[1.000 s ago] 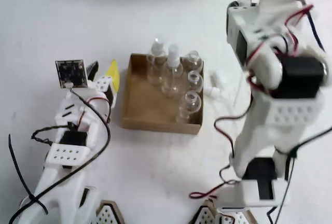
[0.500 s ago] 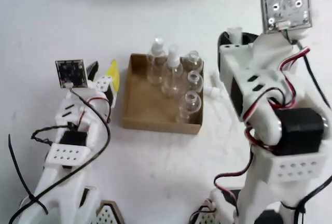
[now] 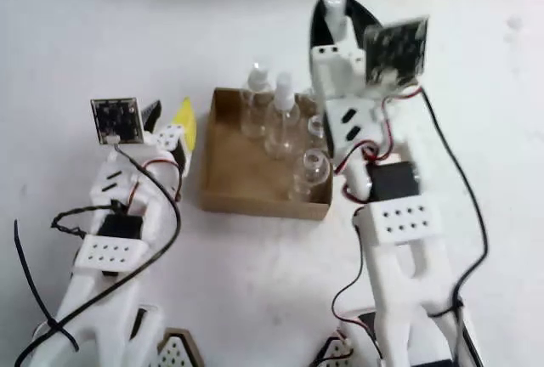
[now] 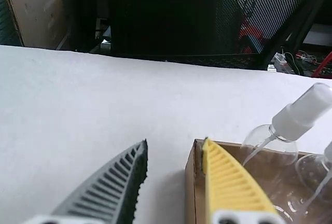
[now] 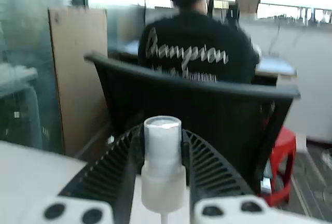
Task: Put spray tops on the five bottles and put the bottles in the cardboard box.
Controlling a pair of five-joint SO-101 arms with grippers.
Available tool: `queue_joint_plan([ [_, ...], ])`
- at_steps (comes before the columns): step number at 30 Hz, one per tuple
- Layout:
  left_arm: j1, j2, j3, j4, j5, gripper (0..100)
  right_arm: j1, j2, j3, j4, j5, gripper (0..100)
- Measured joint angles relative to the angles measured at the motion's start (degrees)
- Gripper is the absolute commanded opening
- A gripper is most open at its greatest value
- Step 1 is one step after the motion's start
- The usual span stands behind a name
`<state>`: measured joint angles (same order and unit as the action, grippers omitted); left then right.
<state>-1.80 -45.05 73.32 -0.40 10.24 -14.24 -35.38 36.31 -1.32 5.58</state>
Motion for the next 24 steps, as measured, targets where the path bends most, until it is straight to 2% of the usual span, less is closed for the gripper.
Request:
queue_joint_plan([
  [4, 0.09, 0.00, 0.00, 0.00, -2.29, 16, -0.88, 5.63, 1.41, -15.65, 3.60, 1.5],
  [9, 0.70, 0.00, 0.00, 0.00, -3.16, 16, -2.73, 12.57, 1.85, -26.37, 9.14, 1.5],
  [24, 0.79, 0.00, 0.00, 0.00, -3.16, 16, -2.99, 12.92, 5.01, -28.92, 9.93, 1.5],
])
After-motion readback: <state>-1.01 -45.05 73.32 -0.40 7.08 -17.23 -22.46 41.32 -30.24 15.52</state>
